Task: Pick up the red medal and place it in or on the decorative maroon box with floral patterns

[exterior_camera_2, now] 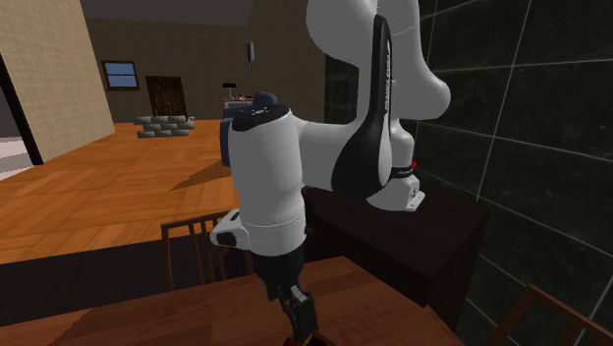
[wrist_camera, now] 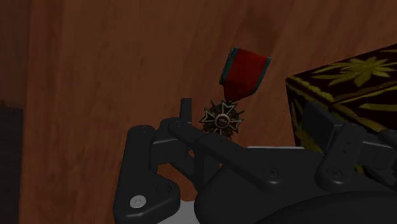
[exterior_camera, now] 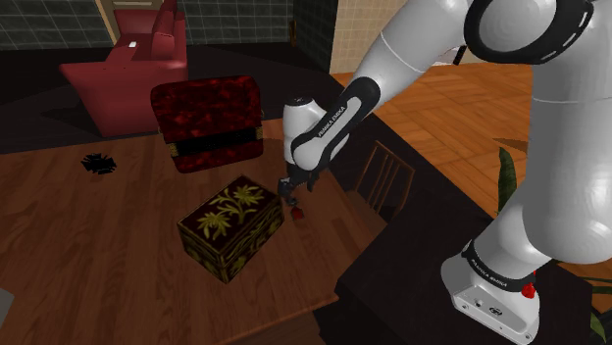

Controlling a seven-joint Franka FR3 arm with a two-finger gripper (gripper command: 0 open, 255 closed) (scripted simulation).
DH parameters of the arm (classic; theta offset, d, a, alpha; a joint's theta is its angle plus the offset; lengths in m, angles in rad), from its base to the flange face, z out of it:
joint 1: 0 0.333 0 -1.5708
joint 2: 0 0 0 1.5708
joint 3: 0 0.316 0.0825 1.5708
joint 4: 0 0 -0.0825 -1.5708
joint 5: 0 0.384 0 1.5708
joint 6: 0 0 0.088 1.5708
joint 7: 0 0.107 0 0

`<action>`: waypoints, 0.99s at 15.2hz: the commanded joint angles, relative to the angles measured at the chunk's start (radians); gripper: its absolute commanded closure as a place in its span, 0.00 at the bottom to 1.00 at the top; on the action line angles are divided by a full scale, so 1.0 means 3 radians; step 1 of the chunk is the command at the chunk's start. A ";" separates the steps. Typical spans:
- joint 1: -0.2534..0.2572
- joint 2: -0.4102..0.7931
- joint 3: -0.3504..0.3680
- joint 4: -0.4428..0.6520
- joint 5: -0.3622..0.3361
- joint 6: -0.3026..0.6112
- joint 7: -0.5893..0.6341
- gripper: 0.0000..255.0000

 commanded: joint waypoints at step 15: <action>0.0106 0.0654 -0.0080 0.0316 -0.0083 0.0311 0.0068 0.00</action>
